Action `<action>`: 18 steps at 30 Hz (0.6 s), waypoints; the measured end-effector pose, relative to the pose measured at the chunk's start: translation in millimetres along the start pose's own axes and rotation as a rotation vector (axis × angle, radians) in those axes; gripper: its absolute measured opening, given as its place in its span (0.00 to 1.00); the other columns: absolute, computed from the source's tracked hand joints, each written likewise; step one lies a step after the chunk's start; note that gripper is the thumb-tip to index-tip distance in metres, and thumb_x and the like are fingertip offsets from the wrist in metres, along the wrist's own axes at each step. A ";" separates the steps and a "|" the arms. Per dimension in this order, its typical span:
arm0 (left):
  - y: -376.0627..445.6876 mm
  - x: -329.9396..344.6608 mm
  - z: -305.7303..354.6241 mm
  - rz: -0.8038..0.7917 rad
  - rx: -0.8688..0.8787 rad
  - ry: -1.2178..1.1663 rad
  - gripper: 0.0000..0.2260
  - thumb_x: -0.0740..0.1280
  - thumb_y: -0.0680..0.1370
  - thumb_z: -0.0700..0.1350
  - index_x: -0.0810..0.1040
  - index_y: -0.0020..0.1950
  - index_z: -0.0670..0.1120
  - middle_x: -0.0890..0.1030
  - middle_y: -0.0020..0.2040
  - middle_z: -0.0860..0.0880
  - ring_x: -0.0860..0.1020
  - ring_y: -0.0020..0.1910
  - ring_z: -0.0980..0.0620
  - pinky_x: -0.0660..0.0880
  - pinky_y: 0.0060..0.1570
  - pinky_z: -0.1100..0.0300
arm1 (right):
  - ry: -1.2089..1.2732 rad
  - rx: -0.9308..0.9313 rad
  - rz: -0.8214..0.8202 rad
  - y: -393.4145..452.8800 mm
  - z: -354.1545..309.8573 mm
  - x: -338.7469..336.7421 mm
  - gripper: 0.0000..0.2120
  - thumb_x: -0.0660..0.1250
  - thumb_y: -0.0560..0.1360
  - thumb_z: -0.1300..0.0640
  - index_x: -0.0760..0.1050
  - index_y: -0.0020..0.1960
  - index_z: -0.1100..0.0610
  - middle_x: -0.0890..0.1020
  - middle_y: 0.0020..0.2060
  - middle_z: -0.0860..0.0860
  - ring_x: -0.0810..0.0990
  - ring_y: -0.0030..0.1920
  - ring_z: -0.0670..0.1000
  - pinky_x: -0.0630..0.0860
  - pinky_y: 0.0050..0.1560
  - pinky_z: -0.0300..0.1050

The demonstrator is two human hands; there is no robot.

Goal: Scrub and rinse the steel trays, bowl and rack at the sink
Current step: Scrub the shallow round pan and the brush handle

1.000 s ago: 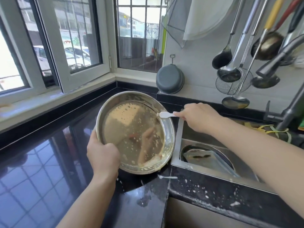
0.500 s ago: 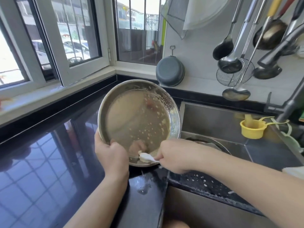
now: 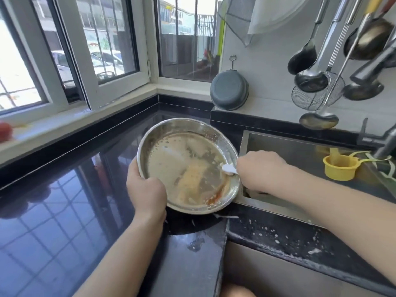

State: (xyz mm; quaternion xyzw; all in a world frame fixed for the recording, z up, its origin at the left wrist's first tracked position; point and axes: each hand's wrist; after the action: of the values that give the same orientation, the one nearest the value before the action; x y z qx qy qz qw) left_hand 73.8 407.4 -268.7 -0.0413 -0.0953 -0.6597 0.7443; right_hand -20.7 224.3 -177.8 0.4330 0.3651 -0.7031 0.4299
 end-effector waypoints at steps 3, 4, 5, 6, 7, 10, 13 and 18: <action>-1.7 0.3 -4.0 0.009 0.025 -0.009 0.34 0.55 0.70 0.25 0.80 0.64 0.56 0.85 0.53 0.54 0.83 0.54 0.55 0.83 0.56 0.50 | 0.038 -0.061 -0.136 -7.2 -8.3 -0.9 0.11 0.61 0.75 0.66 0.78 0.54 0.57 0.80 0.45 0.53 0.78 0.38 0.53 0.72 0.38 0.44; -2.7 -0.9 -5.9 0.016 0.029 -0.001 0.33 0.56 0.71 0.25 0.80 0.64 0.56 0.84 0.53 0.54 0.83 0.53 0.56 0.83 0.57 0.49 | 0.063 -0.092 -0.187 -10.3 -12.5 -0.6 0.16 0.60 0.76 0.66 0.80 0.58 0.56 0.83 0.50 0.54 0.80 0.42 0.55 0.72 0.37 0.42; -4.0 -1.6 -7.0 0.020 0.043 0.008 0.32 0.56 0.72 0.26 0.79 0.64 0.57 0.84 0.53 0.55 0.82 0.53 0.57 0.83 0.58 0.48 | 0.095 -0.138 -0.221 -12.2 -17.8 0.9 0.18 0.60 0.76 0.66 0.81 0.61 0.56 0.84 0.54 0.54 0.82 0.45 0.56 0.72 0.37 0.41; -5.5 -1.5 -6.8 0.023 0.066 0.016 0.31 0.57 0.73 0.27 0.79 0.64 0.57 0.84 0.53 0.56 0.82 0.54 0.57 0.82 0.59 0.48 | 0.118 -0.196 -0.236 -12.9 -23.6 2.4 0.18 0.60 0.77 0.64 0.81 0.63 0.56 0.84 0.55 0.55 0.81 0.46 0.56 0.72 0.37 0.41; -7.0 -1.2 -6.2 0.025 0.093 0.024 0.30 0.58 0.74 0.27 0.78 0.65 0.57 0.83 0.54 0.57 0.81 0.55 0.57 0.80 0.61 0.47 | 0.165 -0.243 -0.226 -13.4 -29.6 2.3 0.16 0.61 0.79 0.62 0.81 0.63 0.56 0.84 0.55 0.55 0.80 0.45 0.56 0.72 0.39 0.42; -12.6 1.0 -5.3 0.041 0.129 0.045 0.30 0.58 0.74 0.28 0.76 0.67 0.56 0.81 0.56 0.58 0.79 0.58 0.57 0.78 0.64 0.48 | 0.310 -0.356 -0.203 -15.9 -46.9 1.1 0.15 0.61 0.81 0.59 0.80 0.65 0.56 0.84 0.53 0.54 0.76 0.42 0.54 0.73 0.40 0.44; -11.7 -1.1 -7.7 0.073 0.093 0.051 0.27 0.58 0.76 0.28 0.75 0.66 0.54 0.80 0.55 0.55 0.79 0.56 0.56 0.79 0.62 0.47 | 0.293 -0.355 -0.225 -18.9 -47.1 5.6 0.16 0.57 0.80 0.64 0.83 0.57 0.56 0.80 0.38 0.52 0.72 0.36 0.55 0.68 0.34 0.45; 10.9 -8.0 6.3 0.033 -0.088 -0.050 0.30 0.56 0.74 0.24 0.76 0.68 0.51 0.83 0.51 0.47 0.81 0.44 0.56 0.79 0.36 0.65 | 0.138 -0.154 -0.200 -20.1 -12.1 5.0 0.16 0.59 0.79 0.59 0.82 0.59 0.50 0.82 0.47 0.53 0.80 0.45 0.56 0.73 0.40 0.45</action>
State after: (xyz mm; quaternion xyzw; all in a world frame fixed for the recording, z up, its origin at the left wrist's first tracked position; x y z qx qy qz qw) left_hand 83.1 417.7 -263.4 -0.0920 -0.0842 -0.6498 0.7498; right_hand -36.9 240.9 -183.9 0.4075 0.4880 -0.6810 0.3634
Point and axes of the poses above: each hand's wrist, its own y-axis towards the middle knuckle, its own x-axis out of the palm, z = x × y
